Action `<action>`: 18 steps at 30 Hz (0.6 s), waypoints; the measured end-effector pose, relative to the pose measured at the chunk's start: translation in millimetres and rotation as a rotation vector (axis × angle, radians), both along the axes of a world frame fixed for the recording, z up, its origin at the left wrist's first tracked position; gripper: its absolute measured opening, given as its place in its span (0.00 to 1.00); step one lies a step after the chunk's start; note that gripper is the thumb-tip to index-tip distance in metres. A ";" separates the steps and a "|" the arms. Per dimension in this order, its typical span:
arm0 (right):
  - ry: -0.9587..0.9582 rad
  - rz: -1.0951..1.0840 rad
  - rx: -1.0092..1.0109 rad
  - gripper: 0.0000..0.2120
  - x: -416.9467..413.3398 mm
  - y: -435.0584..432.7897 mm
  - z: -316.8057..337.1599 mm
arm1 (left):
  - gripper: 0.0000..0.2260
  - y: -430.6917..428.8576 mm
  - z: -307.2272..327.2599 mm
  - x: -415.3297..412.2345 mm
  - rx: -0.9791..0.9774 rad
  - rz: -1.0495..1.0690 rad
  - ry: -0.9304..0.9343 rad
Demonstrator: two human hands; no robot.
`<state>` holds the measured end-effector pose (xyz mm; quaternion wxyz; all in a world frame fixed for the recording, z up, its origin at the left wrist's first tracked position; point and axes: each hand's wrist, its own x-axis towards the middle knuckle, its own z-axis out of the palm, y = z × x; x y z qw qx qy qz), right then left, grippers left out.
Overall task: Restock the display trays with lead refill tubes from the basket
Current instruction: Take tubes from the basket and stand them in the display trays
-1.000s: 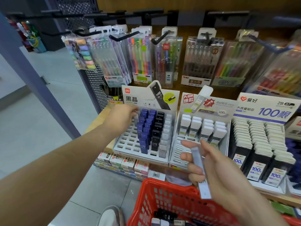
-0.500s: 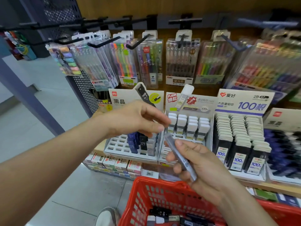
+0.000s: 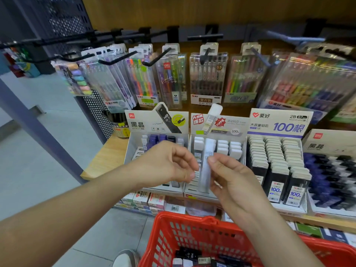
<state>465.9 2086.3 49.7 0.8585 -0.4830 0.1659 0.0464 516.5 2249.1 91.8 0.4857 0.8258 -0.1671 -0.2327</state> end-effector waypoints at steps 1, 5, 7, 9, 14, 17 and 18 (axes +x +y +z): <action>-0.008 0.041 -0.101 0.03 -0.1 1.8 0.8 | 0.04 -1.0 -0.3 -0.1 -0.039 0.038 -0.017; -0.094 0.122 -0.323 0.02 -2.0 10.9 4.9 | 0.05 0.8 5.5 2.1 -0.129 0.144 -0.069; -0.149 0.124 -0.391 0.02 -1.0 16.3 5.8 | 0.05 7.6 12.6 4.2 -0.078 0.156 -0.095; -0.189 0.124 -0.526 0.03 4.5 19.3 0.4 | 0.09 20.0 23.5 12.1 -0.071 0.250 -0.152; -0.275 0.276 -1.135 0.16 11.6 19.7 -22.4 | 0.04 81.3 42.9 54.1 0.098 0.581 -0.534; -0.342 0.393 -1.306 0.26 11.5 26.2 -29.2 | 0.05 103.4 20.1 71.3 0.372 0.543 -0.633; -0.356 0.426 -1.366 0.27 12.2 28.9 -31.5 | 0.05 106.3 8.7 74.0 0.452 0.507 -0.650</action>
